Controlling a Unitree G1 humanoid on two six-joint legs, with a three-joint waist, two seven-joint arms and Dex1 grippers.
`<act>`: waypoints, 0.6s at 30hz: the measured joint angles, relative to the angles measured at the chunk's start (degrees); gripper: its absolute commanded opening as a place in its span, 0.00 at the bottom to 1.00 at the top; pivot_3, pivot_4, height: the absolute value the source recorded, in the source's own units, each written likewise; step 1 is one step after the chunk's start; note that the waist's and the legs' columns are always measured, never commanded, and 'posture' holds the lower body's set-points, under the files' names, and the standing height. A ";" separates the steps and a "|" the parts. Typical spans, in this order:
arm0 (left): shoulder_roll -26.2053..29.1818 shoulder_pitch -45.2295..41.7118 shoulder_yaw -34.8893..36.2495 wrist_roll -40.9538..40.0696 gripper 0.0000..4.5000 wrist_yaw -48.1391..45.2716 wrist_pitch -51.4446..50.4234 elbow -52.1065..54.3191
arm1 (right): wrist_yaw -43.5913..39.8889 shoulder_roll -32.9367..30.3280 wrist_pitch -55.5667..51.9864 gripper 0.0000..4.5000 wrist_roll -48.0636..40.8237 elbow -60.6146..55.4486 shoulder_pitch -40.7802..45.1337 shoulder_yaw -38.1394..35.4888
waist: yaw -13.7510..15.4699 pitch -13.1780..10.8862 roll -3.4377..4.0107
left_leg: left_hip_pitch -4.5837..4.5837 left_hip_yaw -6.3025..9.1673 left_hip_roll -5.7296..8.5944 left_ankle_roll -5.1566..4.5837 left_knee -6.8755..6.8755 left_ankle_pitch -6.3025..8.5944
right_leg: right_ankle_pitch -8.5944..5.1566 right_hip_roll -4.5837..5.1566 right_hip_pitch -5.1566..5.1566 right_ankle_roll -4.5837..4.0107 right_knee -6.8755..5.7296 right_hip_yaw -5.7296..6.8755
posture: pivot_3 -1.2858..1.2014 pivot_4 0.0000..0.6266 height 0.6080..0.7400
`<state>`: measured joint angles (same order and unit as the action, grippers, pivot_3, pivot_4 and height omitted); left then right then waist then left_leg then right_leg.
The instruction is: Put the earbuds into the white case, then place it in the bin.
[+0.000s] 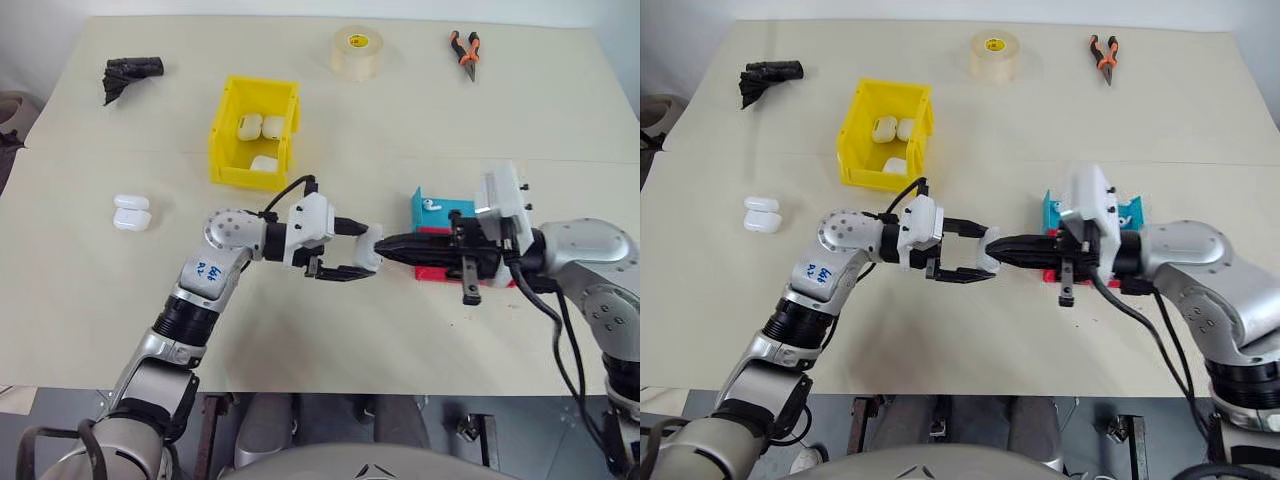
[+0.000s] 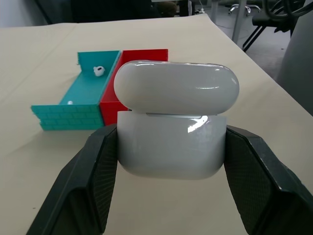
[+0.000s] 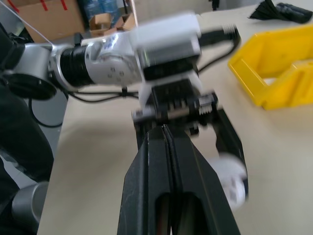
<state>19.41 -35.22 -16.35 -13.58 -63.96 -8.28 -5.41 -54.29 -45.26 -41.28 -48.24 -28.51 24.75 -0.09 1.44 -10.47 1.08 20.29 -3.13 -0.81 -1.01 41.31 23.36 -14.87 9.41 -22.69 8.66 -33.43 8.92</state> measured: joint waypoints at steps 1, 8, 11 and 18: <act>-0.08 0.00 -0.08 0.03 0.62 -0.02 -0.01 0.00 | 0.23 0.44 -0.23 0.01 0.21 -0.07 0.60 0.57 | 0.03 0.00 0.00 | 0.00 0.00 0.00 0.00 0.00 0.00 | 0.00 0.00 0.00 0.00 0.00 0.00 | 0.52 0.24 1.00; -0.46 0.45 0.03 0.12 0.62 0.14 0.33 0.20 | -0.38 -0.14 1.93 0.01 5.82 2.88 -1.79 2.18 | 0.04 0.00 0.00 | 0.02 -0.02 0.02 0.00 -0.01 0.00 | 0.00 0.00 -0.01 0.00 0.00 0.00 | 0.52 0.24 1.00; -0.21 1.39 1.36 -0.19 0.62 0.15 1.00 0.28 | -2.14 -2.20 4.47 0.01 8.57 6.58 -4.80 0.51 | -0.06 0.00 -0.01 | 0.01 -0.04 0.00 0.00 -0.01 0.00 | 0.00 0.00 -0.01 0.00 0.00 -0.01 | 0.52 0.24 1.00; 1.38 6.92 6.98 -6.89 0.62 -0.51 0.68 6.99 | -6.69 -2.14 13.66 0.01 11.88 12.18 -10.25 -6.40 | -0.21 -0.01 -0.01 | -0.02 -0.05 -0.04 0.00 -0.04 0.00 | 0.00 -0.01 -0.01 0.00 0.01 -0.02 | 0.52 0.24 1.00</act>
<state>20.79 -28.30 -9.37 -20.47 -64.47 -7.60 1.58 -60.98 -47.40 -27.62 -36.36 -16.33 14.50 -6.49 1.24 -10.48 1.07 20.27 -3.17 -0.85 -1.01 41.27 23.36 -14.87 9.40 -22.70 8.66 -33.42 8.90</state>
